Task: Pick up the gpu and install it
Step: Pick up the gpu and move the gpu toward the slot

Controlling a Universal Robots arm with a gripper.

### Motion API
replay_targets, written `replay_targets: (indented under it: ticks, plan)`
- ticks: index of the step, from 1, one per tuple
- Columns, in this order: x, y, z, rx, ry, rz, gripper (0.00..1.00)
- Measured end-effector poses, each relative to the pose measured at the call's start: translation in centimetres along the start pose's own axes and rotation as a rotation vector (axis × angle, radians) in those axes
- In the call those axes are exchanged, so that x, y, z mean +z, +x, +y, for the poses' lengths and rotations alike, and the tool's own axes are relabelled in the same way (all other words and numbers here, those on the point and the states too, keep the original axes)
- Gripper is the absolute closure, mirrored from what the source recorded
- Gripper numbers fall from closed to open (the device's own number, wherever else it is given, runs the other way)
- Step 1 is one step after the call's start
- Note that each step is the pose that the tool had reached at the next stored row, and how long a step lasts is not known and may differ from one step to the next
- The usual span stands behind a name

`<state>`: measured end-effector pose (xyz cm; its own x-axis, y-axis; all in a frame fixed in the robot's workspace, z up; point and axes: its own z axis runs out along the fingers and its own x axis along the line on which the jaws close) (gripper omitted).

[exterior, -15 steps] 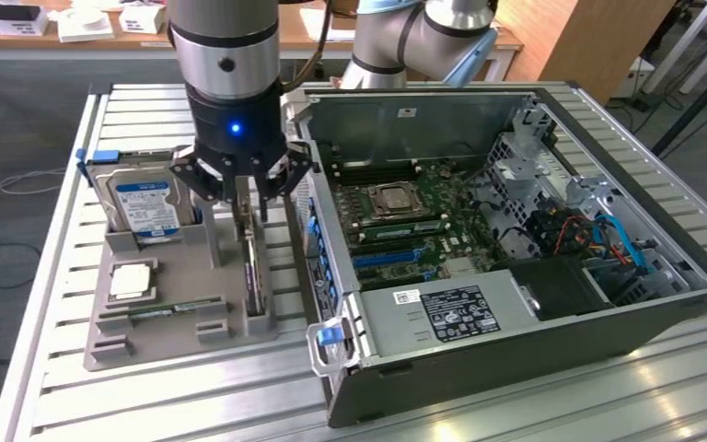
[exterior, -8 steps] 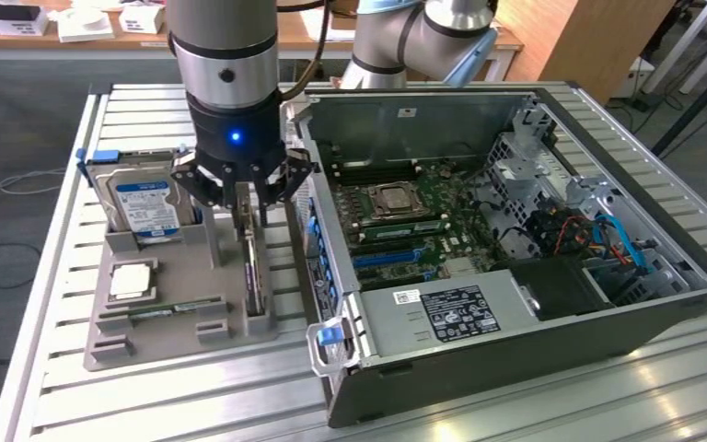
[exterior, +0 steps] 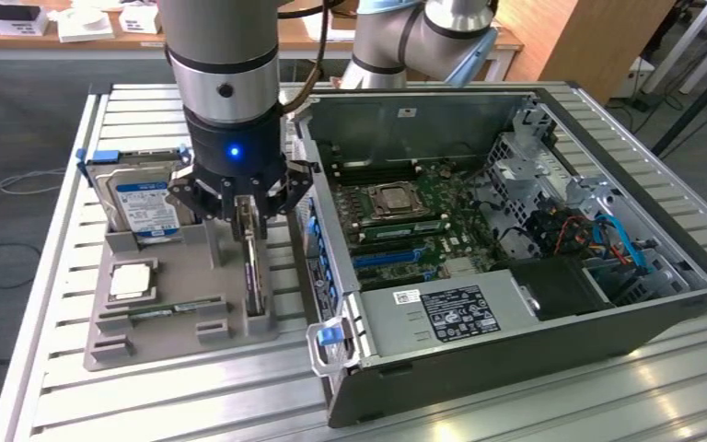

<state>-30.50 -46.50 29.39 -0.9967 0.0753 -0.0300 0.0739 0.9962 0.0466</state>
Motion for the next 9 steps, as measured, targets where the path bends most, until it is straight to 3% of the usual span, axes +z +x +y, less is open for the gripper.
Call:
replay_targets:
  ticks: [9]
  plan:
    - [-0.01,-0.01,-0.16,0.000,0.0001,0.0000,0.63]
